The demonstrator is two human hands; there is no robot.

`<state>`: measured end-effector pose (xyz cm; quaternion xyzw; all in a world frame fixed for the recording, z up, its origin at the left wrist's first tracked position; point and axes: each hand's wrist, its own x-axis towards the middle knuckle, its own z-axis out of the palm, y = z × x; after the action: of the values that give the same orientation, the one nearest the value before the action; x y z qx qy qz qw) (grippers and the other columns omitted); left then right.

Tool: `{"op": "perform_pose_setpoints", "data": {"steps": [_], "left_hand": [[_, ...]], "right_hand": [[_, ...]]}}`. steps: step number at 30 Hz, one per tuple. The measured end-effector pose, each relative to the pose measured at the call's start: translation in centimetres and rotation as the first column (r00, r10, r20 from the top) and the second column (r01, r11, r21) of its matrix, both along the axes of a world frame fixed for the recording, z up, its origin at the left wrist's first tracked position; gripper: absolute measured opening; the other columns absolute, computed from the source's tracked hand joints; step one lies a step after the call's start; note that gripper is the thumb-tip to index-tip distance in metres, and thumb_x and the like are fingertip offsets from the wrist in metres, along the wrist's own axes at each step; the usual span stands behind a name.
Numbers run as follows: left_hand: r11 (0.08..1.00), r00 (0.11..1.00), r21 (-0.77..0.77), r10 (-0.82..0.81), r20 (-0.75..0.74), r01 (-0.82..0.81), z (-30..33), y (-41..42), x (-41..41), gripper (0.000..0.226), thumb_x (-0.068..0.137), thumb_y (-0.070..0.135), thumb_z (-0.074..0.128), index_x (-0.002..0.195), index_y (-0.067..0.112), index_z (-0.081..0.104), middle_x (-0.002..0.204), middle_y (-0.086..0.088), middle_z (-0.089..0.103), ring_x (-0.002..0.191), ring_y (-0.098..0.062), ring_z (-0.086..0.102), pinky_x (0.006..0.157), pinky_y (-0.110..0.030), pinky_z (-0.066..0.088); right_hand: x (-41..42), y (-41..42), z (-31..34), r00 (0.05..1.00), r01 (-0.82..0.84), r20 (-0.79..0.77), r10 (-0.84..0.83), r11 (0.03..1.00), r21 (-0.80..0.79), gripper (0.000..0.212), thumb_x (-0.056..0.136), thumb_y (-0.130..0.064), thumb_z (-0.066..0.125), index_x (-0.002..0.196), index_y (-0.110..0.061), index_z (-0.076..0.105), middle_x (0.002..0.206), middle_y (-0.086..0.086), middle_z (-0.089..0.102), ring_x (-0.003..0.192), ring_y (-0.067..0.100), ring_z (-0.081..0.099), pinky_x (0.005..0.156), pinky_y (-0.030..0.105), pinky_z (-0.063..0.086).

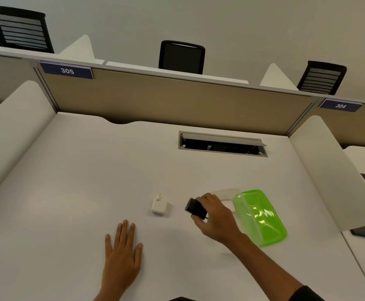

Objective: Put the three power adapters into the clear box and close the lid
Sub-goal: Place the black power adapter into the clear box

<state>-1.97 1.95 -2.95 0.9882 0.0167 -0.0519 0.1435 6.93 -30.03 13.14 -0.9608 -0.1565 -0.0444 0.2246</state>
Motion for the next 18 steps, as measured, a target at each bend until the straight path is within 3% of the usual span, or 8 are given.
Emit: {"op": "perform_pose_setpoints", "data": {"steps": [6, 9, 12, 18], "left_hand": [[1.000, 1.000, 0.011, 0.001, 0.006, -0.001, -0.2, 0.0, 0.0, 0.076, 0.103, 0.056, 0.010, 0.170, 0.020, 0.009, 0.181, -0.002, 0.002, 0.167, -0.019, 0.003, 0.134, -0.059, 0.009], [1.000, 1.000, 0.009, 0.004, -0.002, -0.004, -0.1, 0.0, 0.0, 0.075, 0.104, 0.055, 0.013, 0.170, 0.019, 0.012, 0.181, -0.003, 0.005, 0.167, -0.020, 0.006, 0.134, -0.059, 0.009], [1.000, 1.000, 0.005, 0.004, -0.009, -0.004, -0.2, 0.0, -0.1, 0.075, 0.104, 0.053, 0.021, 0.170, 0.019, 0.014, 0.181, -0.003, 0.007, 0.167, -0.020, 0.007, 0.133, -0.060, 0.010], [1.000, 1.000, 0.003, 0.003, -0.002, -0.003, -0.1, 0.0, -0.1, 0.078, 0.103, 0.057, 0.009, 0.170, 0.019, 0.014, 0.180, -0.003, 0.007, 0.167, -0.020, 0.007, 0.133, -0.059, 0.009]], "right_hand": [[-0.5, -5.1, -1.9, 0.975, 0.223, 0.001, -0.224, 0.974, -0.039, 0.039, 0.081, -0.042, 0.076, 0.114, -0.025, 0.064, 0.105, -0.009, 0.058, 0.101, 0.015, 0.057, 0.059, 0.027, 0.052], [-0.7, -7.2, -3.6, 0.959, 0.265, -0.075, -0.273, 0.958, -0.108, 0.039, 0.080, -0.042, 0.077, 0.113, -0.025, 0.065, 0.105, -0.007, 0.060, 0.100, 0.017, 0.058, 0.058, 0.032, 0.055], [-0.9, -8.8, -5.1, 0.954, 0.214, -0.160, -0.255, 0.948, -0.236, 0.042, 0.076, -0.039, 0.079, 0.113, -0.023, 0.068, 0.103, -0.004, 0.063, 0.099, 0.023, 0.062, 0.061, 0.038, 0.057], [-1.0, -9.6, -6.2, 0.964, 0.046, -0.220, -0.150, 0.908, -0.417, 0.044, 0.074, -0.029, 0.080, 0.116, -0.025, 0.068, 0.102, -0.005, 0.067, 0.102, 0.026, 0.062, 0.072, 0.040, 0.054]]}}
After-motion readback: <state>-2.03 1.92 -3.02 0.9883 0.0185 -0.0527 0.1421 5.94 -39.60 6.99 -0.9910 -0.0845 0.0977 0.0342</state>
